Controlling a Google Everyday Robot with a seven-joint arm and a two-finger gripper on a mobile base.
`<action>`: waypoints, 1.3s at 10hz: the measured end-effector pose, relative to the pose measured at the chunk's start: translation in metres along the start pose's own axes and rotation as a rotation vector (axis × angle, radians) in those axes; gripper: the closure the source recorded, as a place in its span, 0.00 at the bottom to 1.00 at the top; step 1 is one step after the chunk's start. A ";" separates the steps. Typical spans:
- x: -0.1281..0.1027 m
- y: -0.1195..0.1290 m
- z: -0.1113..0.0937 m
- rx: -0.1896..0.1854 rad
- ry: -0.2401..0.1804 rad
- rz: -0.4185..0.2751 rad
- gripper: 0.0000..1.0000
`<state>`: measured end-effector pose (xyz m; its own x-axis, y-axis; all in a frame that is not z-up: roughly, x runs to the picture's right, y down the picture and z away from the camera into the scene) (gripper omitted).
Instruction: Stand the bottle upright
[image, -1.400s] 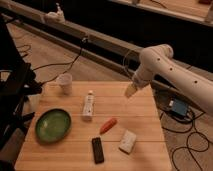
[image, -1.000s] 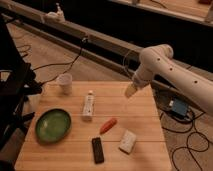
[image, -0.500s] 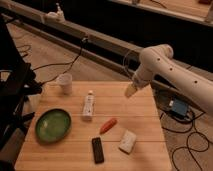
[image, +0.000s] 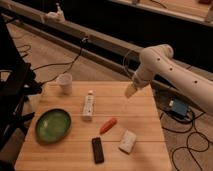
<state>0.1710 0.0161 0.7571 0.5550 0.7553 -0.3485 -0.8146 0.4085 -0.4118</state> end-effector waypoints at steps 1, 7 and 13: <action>0.000 0.000 0.000 0.000 0.000 0.000 0.35; -0.027 0.001 -0.003 0.006 -0.070 0.071 0.35; -0.126 0.041 0.023 -0.030 -0.187 0.215 0.35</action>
<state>0.0644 -0.0506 0.8032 0.3267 0.9056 -0.2706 -0.9035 0.2153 -0.3706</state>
